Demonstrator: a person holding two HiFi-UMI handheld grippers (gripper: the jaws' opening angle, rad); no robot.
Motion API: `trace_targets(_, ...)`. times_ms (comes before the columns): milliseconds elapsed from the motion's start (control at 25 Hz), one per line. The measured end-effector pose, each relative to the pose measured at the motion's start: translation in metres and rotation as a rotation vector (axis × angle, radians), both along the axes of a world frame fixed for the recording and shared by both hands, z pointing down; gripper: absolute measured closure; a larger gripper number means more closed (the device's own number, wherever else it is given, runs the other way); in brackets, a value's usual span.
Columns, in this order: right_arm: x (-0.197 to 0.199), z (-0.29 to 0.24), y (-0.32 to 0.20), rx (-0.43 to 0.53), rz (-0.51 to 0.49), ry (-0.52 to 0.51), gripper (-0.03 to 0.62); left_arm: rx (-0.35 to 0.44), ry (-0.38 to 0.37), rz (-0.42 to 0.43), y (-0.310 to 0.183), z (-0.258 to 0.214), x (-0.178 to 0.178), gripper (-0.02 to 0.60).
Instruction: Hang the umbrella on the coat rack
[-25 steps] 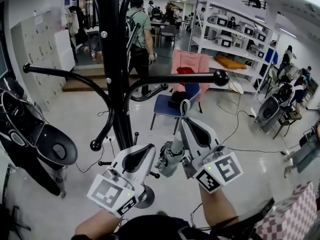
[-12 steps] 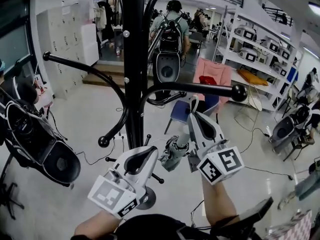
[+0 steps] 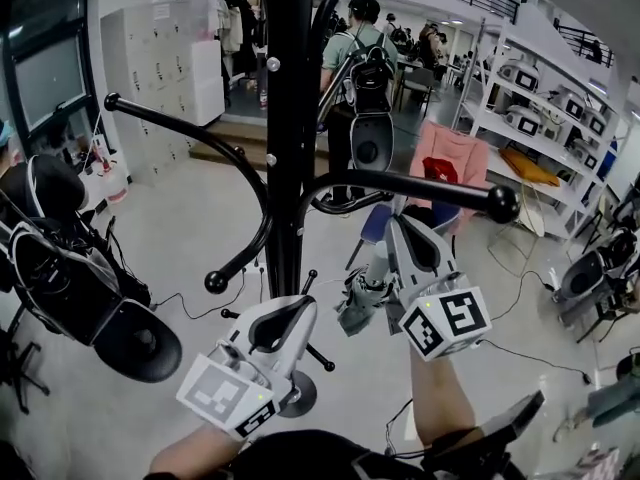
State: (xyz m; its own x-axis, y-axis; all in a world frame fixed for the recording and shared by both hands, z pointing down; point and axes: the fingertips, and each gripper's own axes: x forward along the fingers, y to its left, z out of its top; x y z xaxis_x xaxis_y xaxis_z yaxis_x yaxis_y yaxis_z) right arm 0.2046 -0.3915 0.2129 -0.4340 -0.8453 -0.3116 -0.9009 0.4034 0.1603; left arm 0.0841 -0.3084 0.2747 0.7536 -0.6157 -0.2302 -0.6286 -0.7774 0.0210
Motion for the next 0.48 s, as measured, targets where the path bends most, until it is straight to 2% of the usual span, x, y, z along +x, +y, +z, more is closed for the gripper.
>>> trace_targets(480, -0.029, 0.004, 0.001, 0.03, -0.048, 0.06, 0.585, -0.018, -0.001, -0.019, -0.006, 0.007, -0.011, 0.571)
